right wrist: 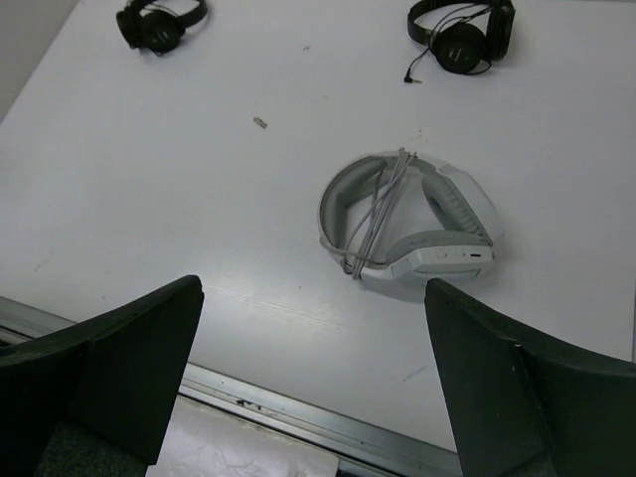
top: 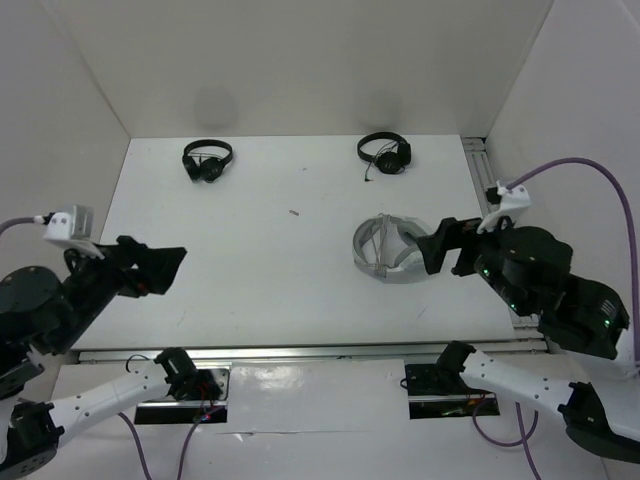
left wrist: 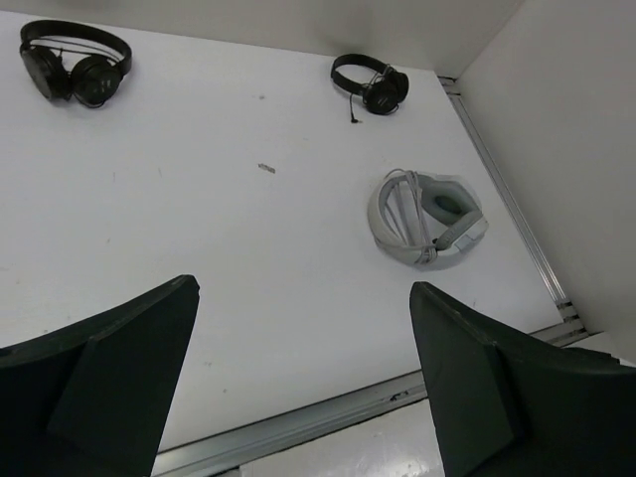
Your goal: Wrap the headphones
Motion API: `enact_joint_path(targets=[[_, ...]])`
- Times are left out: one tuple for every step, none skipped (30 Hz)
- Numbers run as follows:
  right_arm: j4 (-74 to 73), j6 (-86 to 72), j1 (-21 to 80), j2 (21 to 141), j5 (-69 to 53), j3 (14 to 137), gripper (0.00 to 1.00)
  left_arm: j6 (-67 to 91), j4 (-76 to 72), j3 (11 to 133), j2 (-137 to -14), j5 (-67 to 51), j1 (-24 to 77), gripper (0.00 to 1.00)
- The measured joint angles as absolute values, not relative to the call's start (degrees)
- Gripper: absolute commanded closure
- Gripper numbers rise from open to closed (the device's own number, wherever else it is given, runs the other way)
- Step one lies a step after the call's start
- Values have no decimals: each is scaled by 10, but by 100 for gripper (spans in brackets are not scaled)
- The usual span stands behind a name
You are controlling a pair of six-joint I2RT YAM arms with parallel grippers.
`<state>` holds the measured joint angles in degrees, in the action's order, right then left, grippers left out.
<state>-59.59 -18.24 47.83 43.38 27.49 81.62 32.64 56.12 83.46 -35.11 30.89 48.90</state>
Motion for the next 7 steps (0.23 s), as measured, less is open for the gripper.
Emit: enact_joint_path(targets=[[-602, -186, 478, 426, 276, 825, 0, 329, 584, 849, -340, 309, 489, 0], [-609, -188, 478, 417, 277, 831, 0, 331, 604, 857, -330, 309, 489, 0], [-614, -190, 478, 406, 279, 836, 0, 334, 625, 860, -321, 309, 489, 0], [-617, -192, 478, 395, 280, 837, 0, 337, 644, 859, -312, 308, 489, 0], [-622, -195, 478, 383, 281, 838, 0, 343, 661, 854, -303, 308, 489, 0], [-626, -197, 478, 374, 282, 838, 0, 349, 675, 847, -292, 308, 489, 0], [-629, -199, 478, 367, 283, 838, 0, 351, 688, 839, -282, 309, 489, 0]])
